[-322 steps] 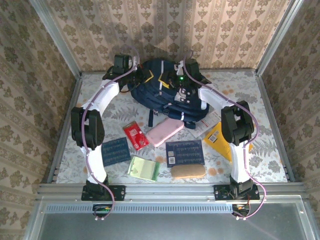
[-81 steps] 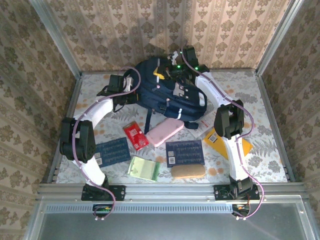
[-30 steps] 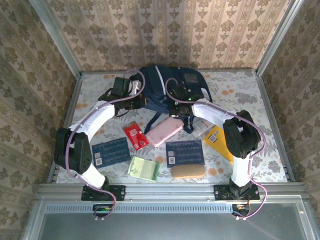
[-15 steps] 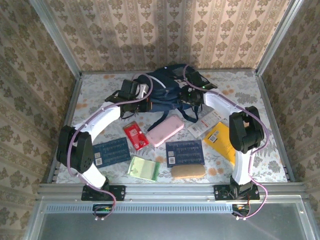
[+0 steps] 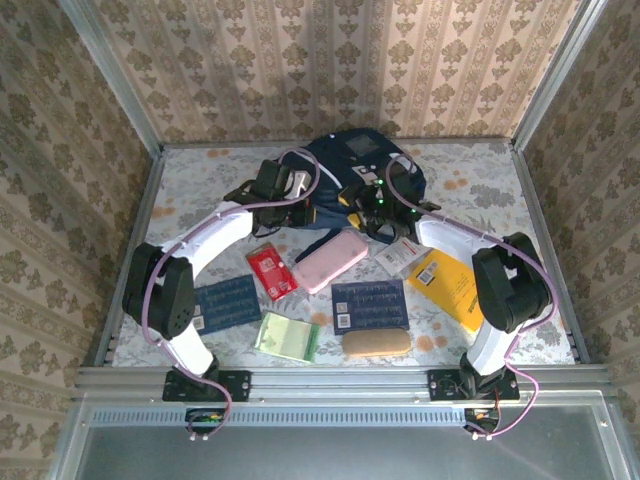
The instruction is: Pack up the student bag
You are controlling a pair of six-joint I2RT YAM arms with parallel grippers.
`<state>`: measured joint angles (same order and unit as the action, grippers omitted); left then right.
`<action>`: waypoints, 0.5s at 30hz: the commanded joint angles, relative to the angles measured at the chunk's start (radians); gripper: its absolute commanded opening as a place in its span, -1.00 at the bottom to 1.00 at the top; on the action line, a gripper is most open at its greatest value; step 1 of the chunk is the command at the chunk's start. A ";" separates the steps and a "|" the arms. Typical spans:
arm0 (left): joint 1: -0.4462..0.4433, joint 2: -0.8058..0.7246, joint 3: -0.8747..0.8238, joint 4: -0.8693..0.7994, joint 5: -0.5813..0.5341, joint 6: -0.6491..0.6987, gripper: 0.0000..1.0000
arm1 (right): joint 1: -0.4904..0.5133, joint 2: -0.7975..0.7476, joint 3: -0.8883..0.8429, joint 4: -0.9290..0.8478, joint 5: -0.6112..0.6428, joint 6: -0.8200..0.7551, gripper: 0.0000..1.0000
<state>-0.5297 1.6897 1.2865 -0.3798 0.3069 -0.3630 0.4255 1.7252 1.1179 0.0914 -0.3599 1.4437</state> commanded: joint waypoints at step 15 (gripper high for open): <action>-0.032 -0.021 0.062 0.061 0.015 -0.025 -1.00 | 0.075 -0.030 -0.078 0.247 0.122 0.365 0.28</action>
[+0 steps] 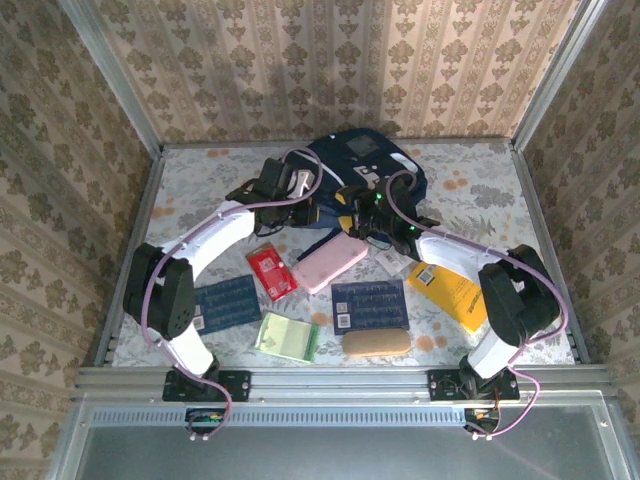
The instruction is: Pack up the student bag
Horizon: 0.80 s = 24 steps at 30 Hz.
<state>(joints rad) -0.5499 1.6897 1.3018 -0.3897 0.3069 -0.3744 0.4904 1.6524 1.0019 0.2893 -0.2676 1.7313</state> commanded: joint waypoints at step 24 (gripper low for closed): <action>0.004 -0.025 0.067 -0.044 -0.004 0.063 -1.00 | -0.078 0.124 0.175 -0.125 -0.025 -0.206 -1.00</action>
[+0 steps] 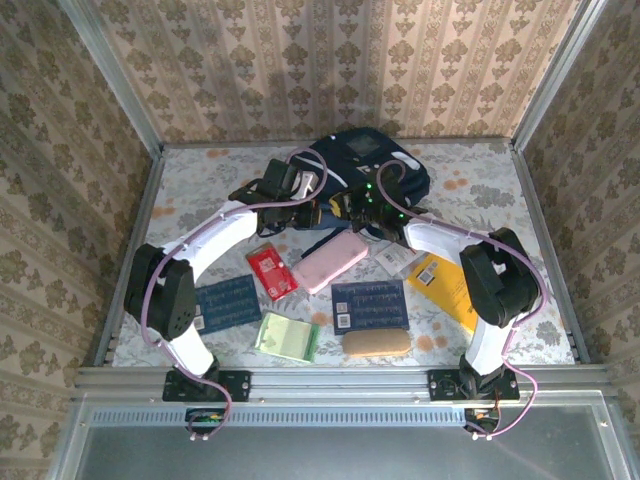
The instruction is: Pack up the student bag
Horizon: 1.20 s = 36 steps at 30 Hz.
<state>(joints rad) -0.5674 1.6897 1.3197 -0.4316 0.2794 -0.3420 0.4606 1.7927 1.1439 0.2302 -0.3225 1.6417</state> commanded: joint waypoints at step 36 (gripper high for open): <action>0.286 0.022 -0.023 -0.049 0.153 0.006 -1.00 | -0.134 -0.046 0.223 -0.327 -0.383 -0.666 -1.00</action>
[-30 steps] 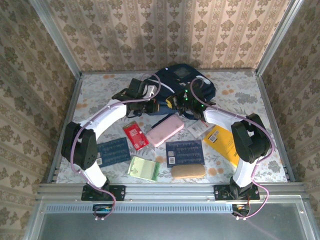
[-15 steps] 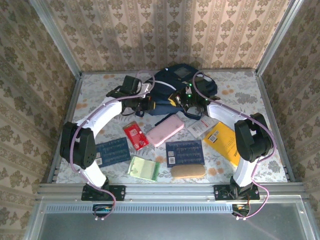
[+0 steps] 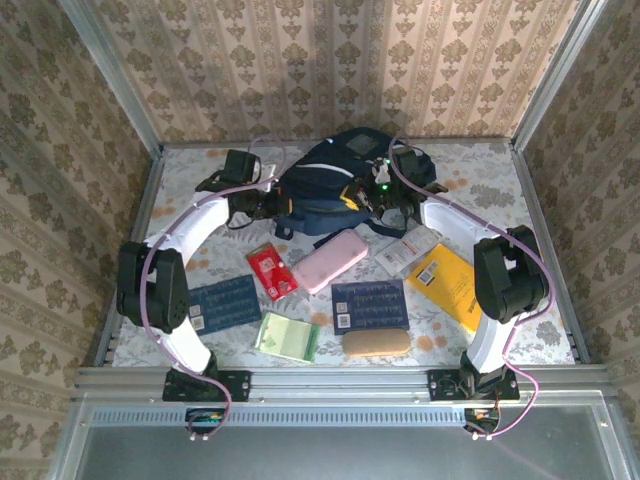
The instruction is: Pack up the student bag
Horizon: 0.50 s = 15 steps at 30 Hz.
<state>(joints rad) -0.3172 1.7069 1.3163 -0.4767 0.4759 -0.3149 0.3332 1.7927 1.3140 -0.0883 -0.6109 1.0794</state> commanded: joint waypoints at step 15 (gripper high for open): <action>0.033 -0.308 -0.274 0.059 -0.099 -0.131 -1.00 | 0.113 0.147 0.358 -0.183 -0.164 -0.233 -1.00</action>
<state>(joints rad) -0.2806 1.4513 1.0653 -0.4591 0.3771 -0.4042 0.4389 1.9034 1.5913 -0.2527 -0.6918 0.9134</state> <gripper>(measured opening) 0.060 0.081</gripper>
